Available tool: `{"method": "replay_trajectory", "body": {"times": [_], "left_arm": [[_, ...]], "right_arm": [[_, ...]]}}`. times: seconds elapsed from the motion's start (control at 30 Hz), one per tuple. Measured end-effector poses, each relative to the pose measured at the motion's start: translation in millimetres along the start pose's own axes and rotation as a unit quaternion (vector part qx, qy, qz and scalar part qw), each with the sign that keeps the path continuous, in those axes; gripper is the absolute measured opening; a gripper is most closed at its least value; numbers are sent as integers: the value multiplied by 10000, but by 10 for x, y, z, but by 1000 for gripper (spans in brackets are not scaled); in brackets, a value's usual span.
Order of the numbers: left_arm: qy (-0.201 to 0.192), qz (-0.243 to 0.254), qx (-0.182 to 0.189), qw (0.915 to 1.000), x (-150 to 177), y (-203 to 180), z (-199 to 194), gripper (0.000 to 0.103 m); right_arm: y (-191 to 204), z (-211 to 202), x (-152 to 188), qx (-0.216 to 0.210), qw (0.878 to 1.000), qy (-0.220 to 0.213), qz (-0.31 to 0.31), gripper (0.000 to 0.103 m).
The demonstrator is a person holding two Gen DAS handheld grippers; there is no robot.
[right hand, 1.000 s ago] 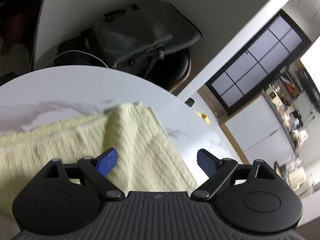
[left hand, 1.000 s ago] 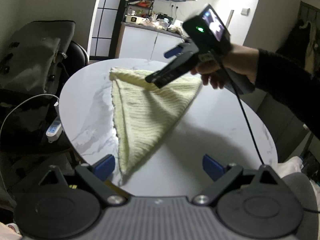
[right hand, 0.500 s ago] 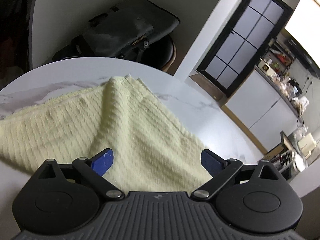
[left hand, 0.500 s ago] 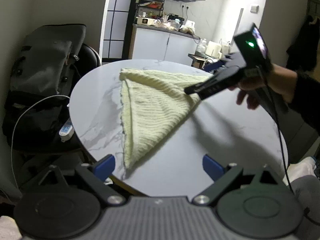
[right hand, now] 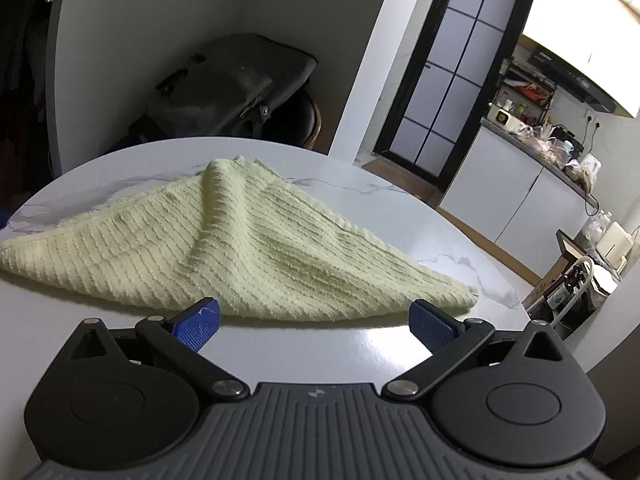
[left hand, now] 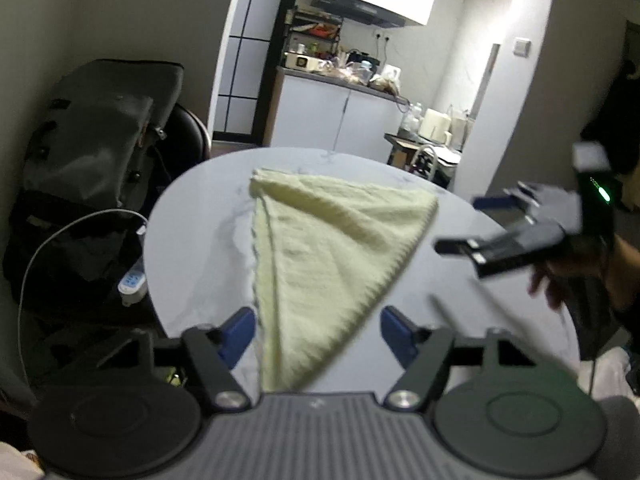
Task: Fold towel
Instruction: 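Close the left gripper on the folded towel's corner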
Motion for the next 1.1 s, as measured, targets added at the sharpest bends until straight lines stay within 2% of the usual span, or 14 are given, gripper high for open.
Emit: {"method": "replay_trajectory", "body": {"times": [0.07, 0.27, 0.33, 0.37, 0.43, 0.47, 0.67, 0.83, 0.87, 0.93, 1.1], "left_arm": [[93, -132, 113, 9998, -48, 39, 79, 58], [244, -438, 59, 9987, -151, 184, 275, 51], [295, -466, 109, 9984, -164, 205, 341, 45], [321, -481, 134, 9982, -171, 215, 374, 44], [400, -461, 92, 9981, -180, 244, 458, 33], [422, -457, 57, 9980, -179, 257, 481, 31], [486, -560, -49, 9972, -184, 297, 555, 29], [455, -428, -225, 9978, -167, 268, 554, 27], [445, -379, -272, 9979, -164, 264, 557, 25], [432, -306, -367, 9979, -159, 264, 558, 12], [348, -419, -366, 9978, -149, 297, 531, 6]], "right_arm": [[-21, -5, 53, 18, 9999, -53, 96, 103], [-78, -68, 89, 22, 9987, -389, 335, 102], [-95, -64, 66, 7, 9981, -483, 393, 102], [-94, -48, 61, -20, 9979, -479, 431, 102], [-91, -13, 50, -77, 9976, -470, 508, 101], [-91, 36, 47, -120, 9973, -448, 563, 101], [-83, 136, 23, -203, 9962, -361, 770, 101], [-31, 147, 53, -274, 9946, -359, 933, 101], [-16, 167, 55, -293, 9942, -349, 971, 101], [4, 194, 57, -322, 9937, -337, 1021, 101], [7, 298, -34, -394, 9903, -383, 1277, 101]]}}
Point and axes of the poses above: each gripper's, at about its wrist camera, not at the fingertips, and z roughly the way its jaws point, y to its left, x to its underside, the point moved 7 cm from there along z, roughly the way its jaws point, and after that the axes turned 9 degrees about x, right-handed, at the moved point
